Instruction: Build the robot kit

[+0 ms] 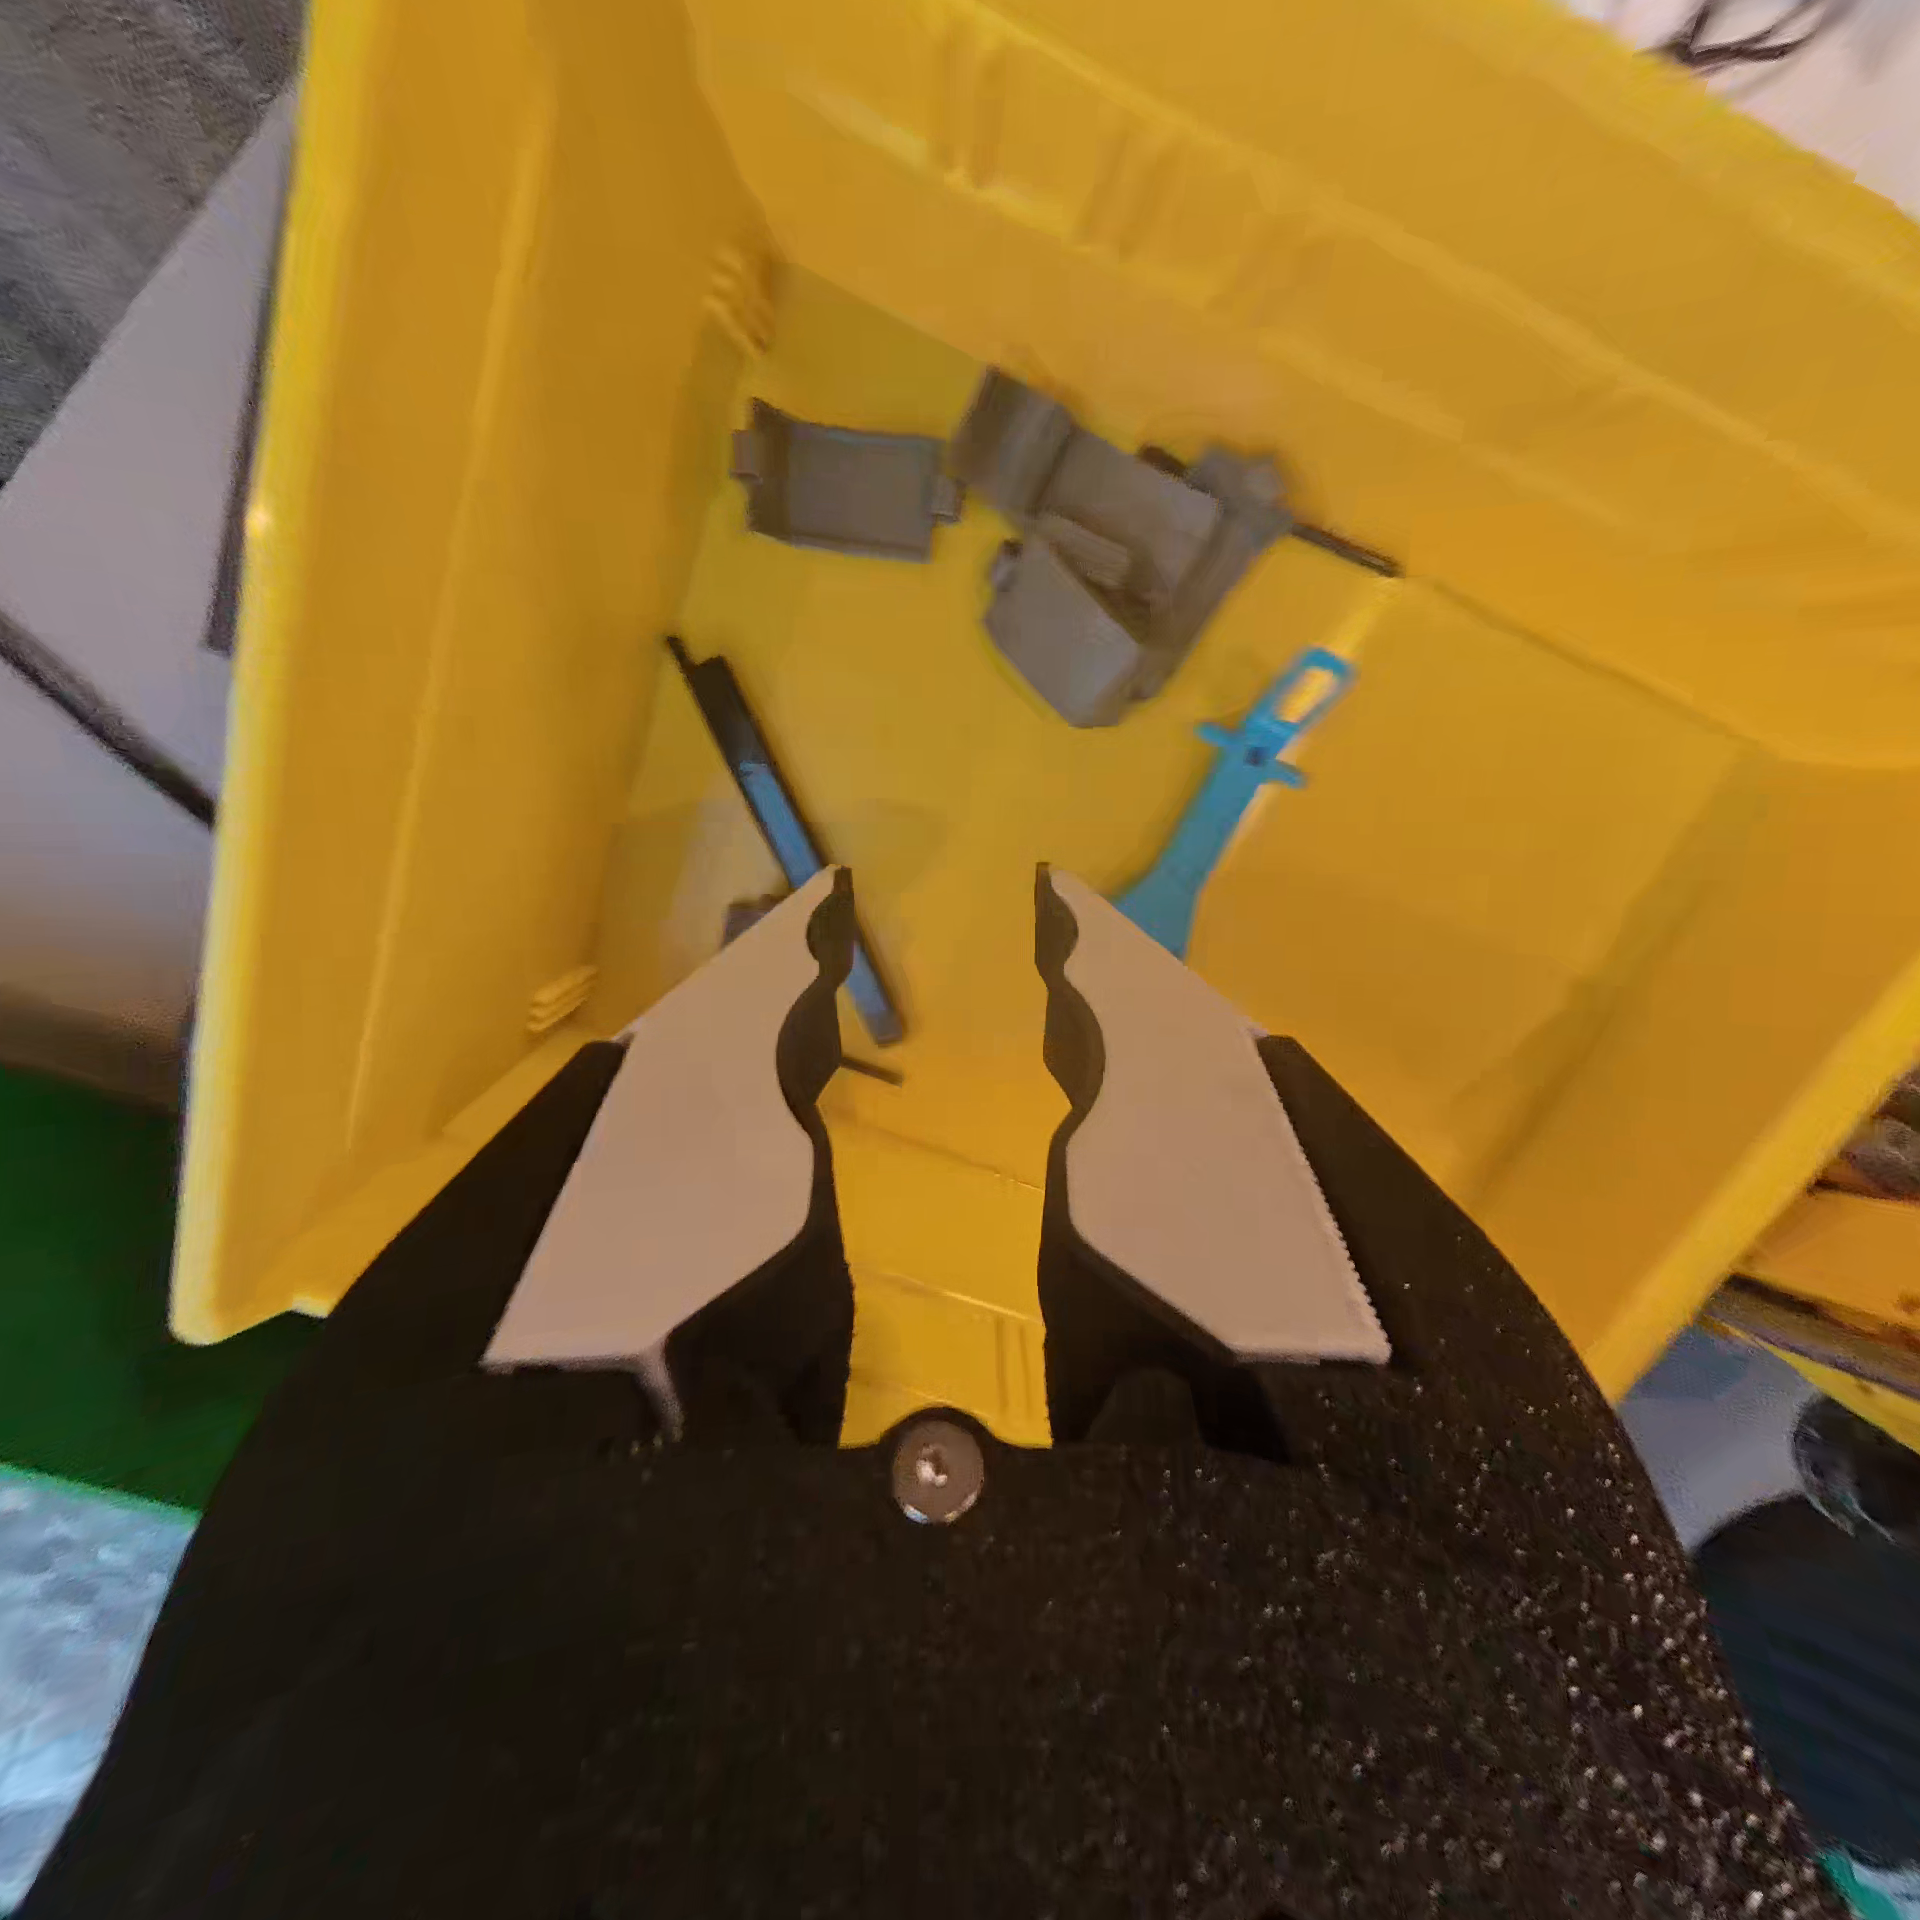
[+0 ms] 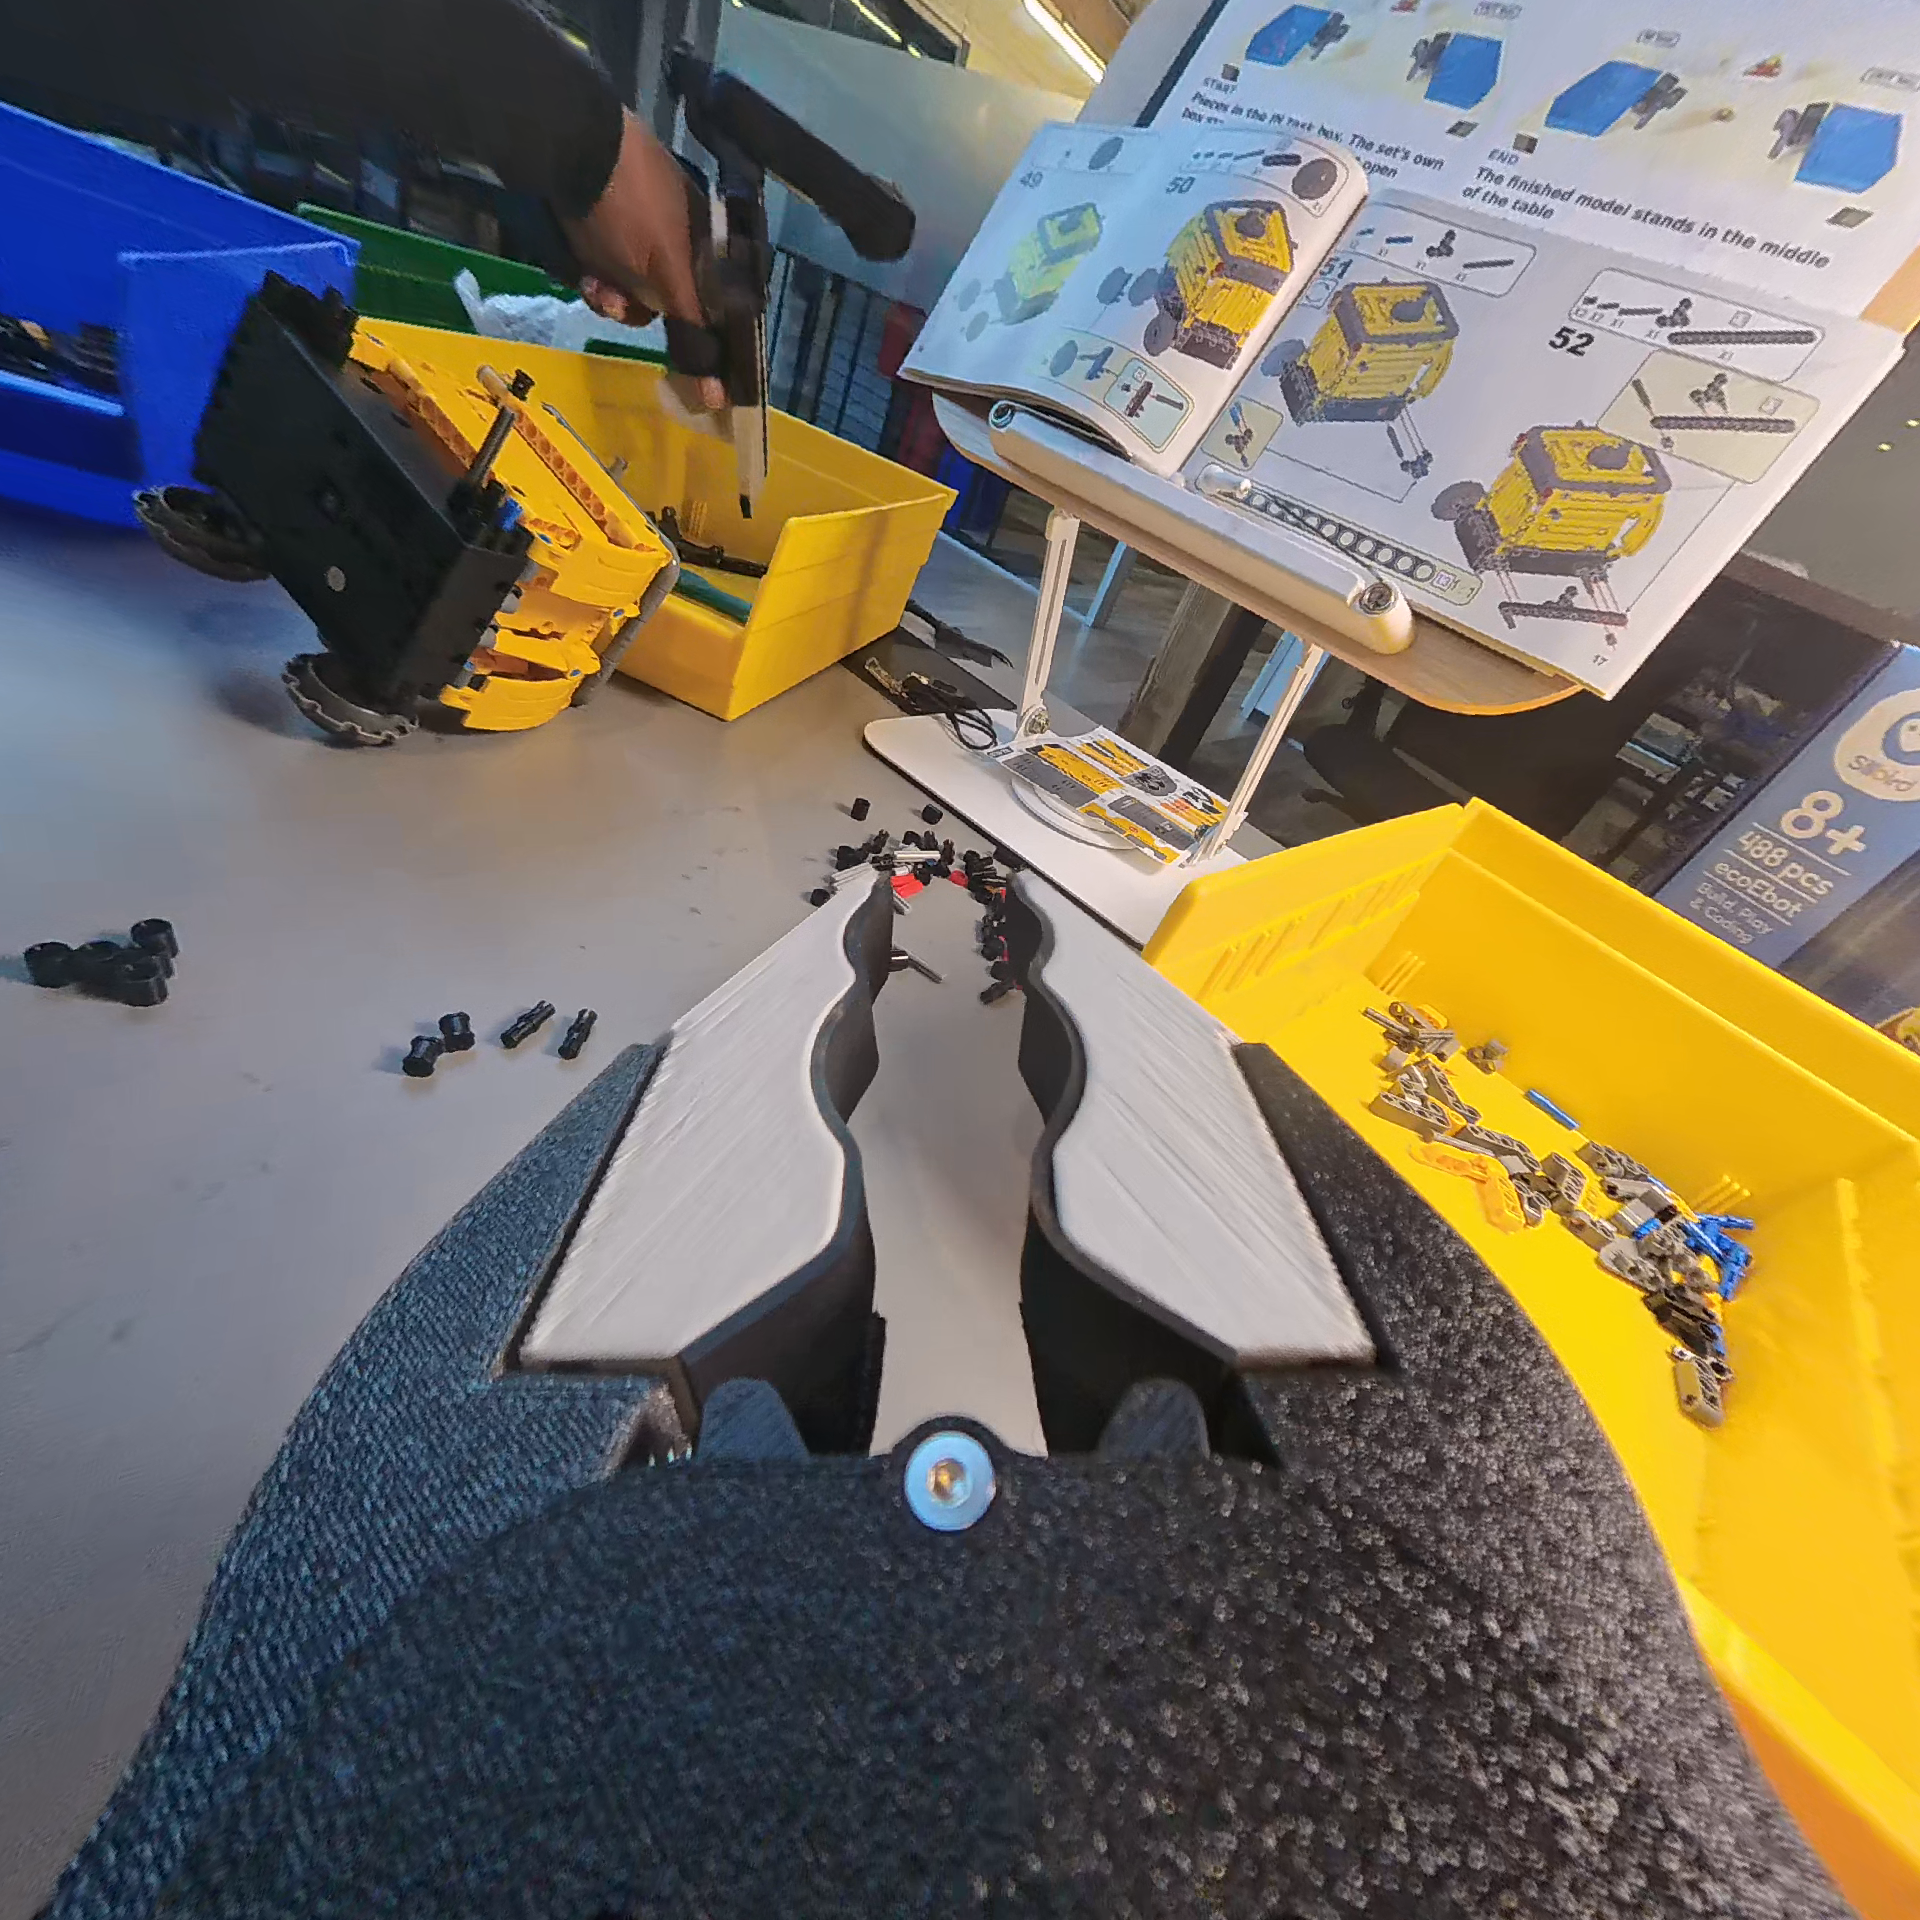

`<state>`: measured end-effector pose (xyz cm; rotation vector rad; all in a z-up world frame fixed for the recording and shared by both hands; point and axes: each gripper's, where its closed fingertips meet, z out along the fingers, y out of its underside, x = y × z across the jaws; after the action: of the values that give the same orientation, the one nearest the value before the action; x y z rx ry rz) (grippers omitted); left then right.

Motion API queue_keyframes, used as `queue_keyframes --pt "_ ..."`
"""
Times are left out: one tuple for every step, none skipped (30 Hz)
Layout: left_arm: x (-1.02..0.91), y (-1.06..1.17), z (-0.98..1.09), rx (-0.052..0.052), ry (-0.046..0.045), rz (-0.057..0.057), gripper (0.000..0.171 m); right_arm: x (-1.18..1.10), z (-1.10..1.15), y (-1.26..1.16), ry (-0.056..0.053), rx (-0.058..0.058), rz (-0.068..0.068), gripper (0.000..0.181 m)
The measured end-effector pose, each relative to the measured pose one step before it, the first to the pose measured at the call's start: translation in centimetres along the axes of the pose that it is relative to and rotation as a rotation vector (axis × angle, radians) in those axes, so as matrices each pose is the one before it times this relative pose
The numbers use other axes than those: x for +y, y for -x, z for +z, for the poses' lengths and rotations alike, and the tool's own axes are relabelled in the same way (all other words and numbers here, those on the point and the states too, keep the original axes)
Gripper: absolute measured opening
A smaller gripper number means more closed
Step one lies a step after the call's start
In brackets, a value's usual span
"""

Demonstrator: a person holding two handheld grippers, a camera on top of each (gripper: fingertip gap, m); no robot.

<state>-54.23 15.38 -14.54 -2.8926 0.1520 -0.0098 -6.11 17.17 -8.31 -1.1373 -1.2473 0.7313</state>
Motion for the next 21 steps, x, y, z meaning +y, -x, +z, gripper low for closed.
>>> queue_keyframes --pt "0.106 0.901 0.418 -0.0471 0.01649 -0.0126 0.032 -0.030 -0.029 -0.069 -0.0010 0.0023 0.0002 0.021" --pt "0.030 0.654 0.471 -0.0332 0.01417 -0.0125 0.033 -0.020 -0.020 -0.078 -0.0014 0.0024 0.0012 0.021" --pt "-0.029 0.567 0.492 -0.0272 0.01206 -0.0157 0.032 0.005 -0.014 -0.069 -0.0004 0.0017 0.0015 0.021" --pt "-0.015 0.424 0.494 -0.0173 0.01313 -0.0193 0.032 0.024 -0.009 -0.055 0.0004 0.0011 0.0015 0.021" --pt "0.049 0.294 0.509 -0.0072 0.01744 -0.0220 0.032 0.016 0.000 -0.047 0.0001 0.0013 0.0013 0.021" --pt "0.085 0.274 0.479 -0.0071 0.01870 -0.0192 0.032 0.031 -0.001 -0.031 0.0001 0.0010 0.0008 0.021" --pt "0.052 0.234 0.411 -0.0074 0.01421 -0.0137 0.030 0.040 0.002 -0.045 0.0013 0.0008 -0.0001 0.021" --pt "0.070 0.060 0.377 0.0027 0.01295 -0.0126 0.027 0.012 -0.007 -0.049 0.0003 0.0016 -0.0008 0.021" --pt "0.145 -0.024 0.383 0.0089 0.01526 -0.0151 0.025 -0.021 -0.023 -0.043 -0.0007 0.0012 -0.0005 0.021" --pt "0.194 0.039 0.366 0.0036 0.01579 -0.0118 0.025 -0.021 -0.011 -0.049 -0.0003 0.0007 0.0005 0.021" --pt "0.133 0.045 0.275 0.0002 0.00959 -0.0047 0.023 -0.017 -0.013 -0.046 -0.0001 0.0010 0.0014 0.021" --pt "-0.034 -0.211 0.090 0.0150 -0.00282 -0.0019 0.018 -0.035 -0.025 -0.045 -0.0014 0.0015 0.0019 0.021" --pt "-0.101 -0.303 -0.057 0.0163 -0.00765 0.0007 0.006 -0.024 -0.018 -0.038 -0.0007 0.0009 0.0027 0.021" --pt "0.072 -0.073 -0.100 -0.0048 0.00237 0.0130 0.005 0.006 0.002 0.001 0.0014 -0.0017 0.0046 0.021" --pt "0.187 -0.097 -0.186 -0.0086 0.00776 0.0211 0.005 -0.007 0.004 0.010 0.0006 -0.0011 0.0058 0.021" --pt "0.176 -0.109 -0.369 -0.0087 0.00246 0.0189 0.005 0.020 0.005 -0.018 0.0020 0.0014 0.0060 0.022" --pt "0.093 -0.154 -0.601 -0.0044 -0.00820 0.0134 0.005 0.062 0.018 -0.021 0.0050 0.0013 0.0070 0.023" --pt "-0.013 -0.161 -0.860 -0.0034 -0.02042 0.0119 0.005 0.057 0.017 0.015 0.0034 -0.0020 0.0084 0.024" --pt "-0.053 -0.060 -1.116 -0.0101 -0.02889 0.0110 0.005 0.074 0.023 -0.008 0.0049 -0.0016 0.0099 0.027" --pt "-0.076 -0.077 -1.335 -0.0116 -0.03290 0.0120 0.005 0.050 0.011 -0.019 0.0037 -0.0018 0.0090 0.029" --pt "-0.087 -0.200 -1.518 -0.0106 -0.03708 0.0161 0.005 0.082 0.018 -0.058 0.0055 0.0011 0.0082 0.031"
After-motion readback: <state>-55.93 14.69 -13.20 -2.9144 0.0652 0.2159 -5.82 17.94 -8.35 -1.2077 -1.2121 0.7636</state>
